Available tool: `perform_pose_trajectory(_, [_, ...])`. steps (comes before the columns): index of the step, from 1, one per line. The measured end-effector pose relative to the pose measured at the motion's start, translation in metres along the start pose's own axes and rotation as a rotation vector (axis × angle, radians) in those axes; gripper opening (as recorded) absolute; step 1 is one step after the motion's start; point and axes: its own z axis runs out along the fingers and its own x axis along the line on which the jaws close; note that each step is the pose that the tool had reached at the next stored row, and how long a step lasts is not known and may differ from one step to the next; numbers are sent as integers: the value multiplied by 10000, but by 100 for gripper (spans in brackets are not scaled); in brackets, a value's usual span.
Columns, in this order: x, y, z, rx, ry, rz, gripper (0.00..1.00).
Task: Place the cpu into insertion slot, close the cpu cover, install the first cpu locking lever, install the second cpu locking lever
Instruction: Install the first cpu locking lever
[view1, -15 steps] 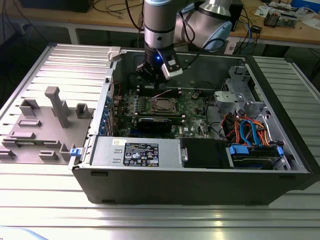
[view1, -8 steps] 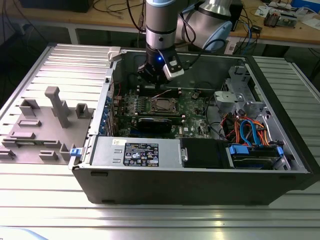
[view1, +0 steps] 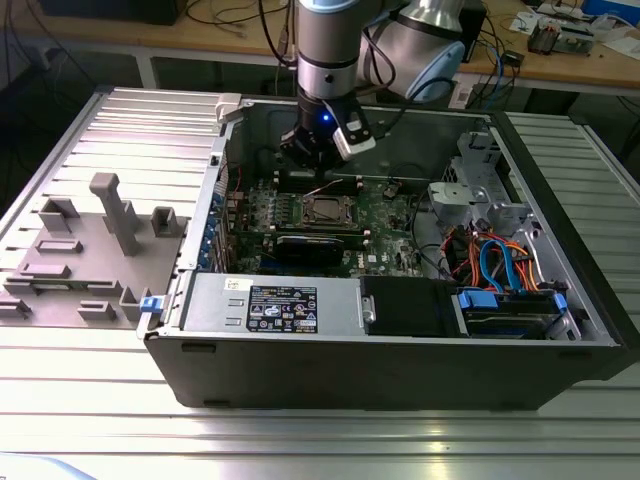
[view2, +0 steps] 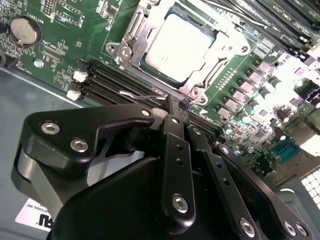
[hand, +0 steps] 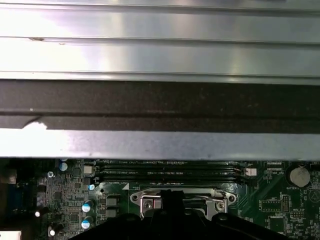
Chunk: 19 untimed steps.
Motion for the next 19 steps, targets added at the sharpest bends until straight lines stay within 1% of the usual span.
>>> perform_pose_trajectory(2, [-11, 3, 3, -3, 12, -168, 11])
perform_pose_trajectory(5, [-21, 22, 7, -6, 18, -267, 11])
perform_pose_trajectory(6, [-34, 33, 10, -7, 21, -293, 11])
perform_pose_trajectory(8, [-60, 42, 15, -7, 35, -292, 11])
perform_pose_trajectory(16, [-124, 78, 35, -9, 79, -289, 11])
perform_pose_trajectory(19, [-147, 79, 44, -40, 95, -288, 11])
